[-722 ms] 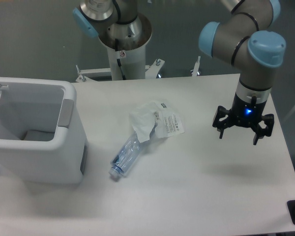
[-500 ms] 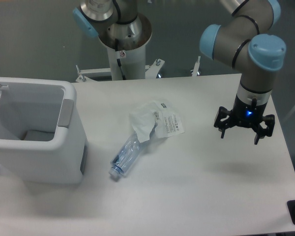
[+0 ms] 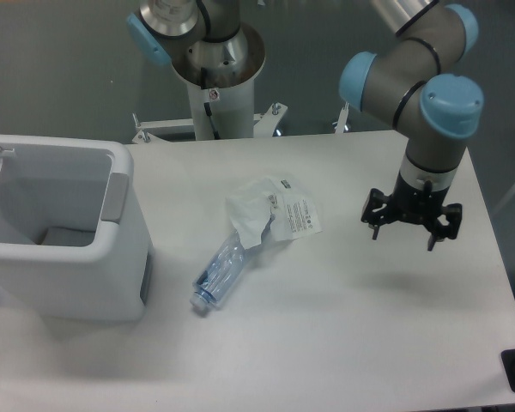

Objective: Place the trash in the trash can
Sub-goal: 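Move the gripper over the white plastic wrapper, then lower the gripper onto the wrapper and close on it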

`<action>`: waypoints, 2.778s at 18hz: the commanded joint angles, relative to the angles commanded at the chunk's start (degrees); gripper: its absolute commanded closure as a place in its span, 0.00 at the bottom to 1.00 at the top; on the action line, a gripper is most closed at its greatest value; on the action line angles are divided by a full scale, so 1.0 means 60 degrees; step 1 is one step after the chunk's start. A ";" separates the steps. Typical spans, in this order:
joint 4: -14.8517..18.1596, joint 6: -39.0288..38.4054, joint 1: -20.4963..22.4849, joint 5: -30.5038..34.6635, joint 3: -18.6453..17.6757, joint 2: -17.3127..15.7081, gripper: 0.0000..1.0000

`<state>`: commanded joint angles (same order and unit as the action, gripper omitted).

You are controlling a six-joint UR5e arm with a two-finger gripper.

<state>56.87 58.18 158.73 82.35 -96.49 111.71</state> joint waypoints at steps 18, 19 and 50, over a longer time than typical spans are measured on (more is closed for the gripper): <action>0.0176 -0.1725 -0.2123 0.0308 -0.1716 -0.0821 0.00; 0.0176 -0.2018 -0.2153 0.0293 -0.1716 -0.0821 0.00; 0.0117 -0.6122 -0.3545 0.1802 -0.1628 -0.0382 0.12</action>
<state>57.57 21.45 137.46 93.16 -106.26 109.42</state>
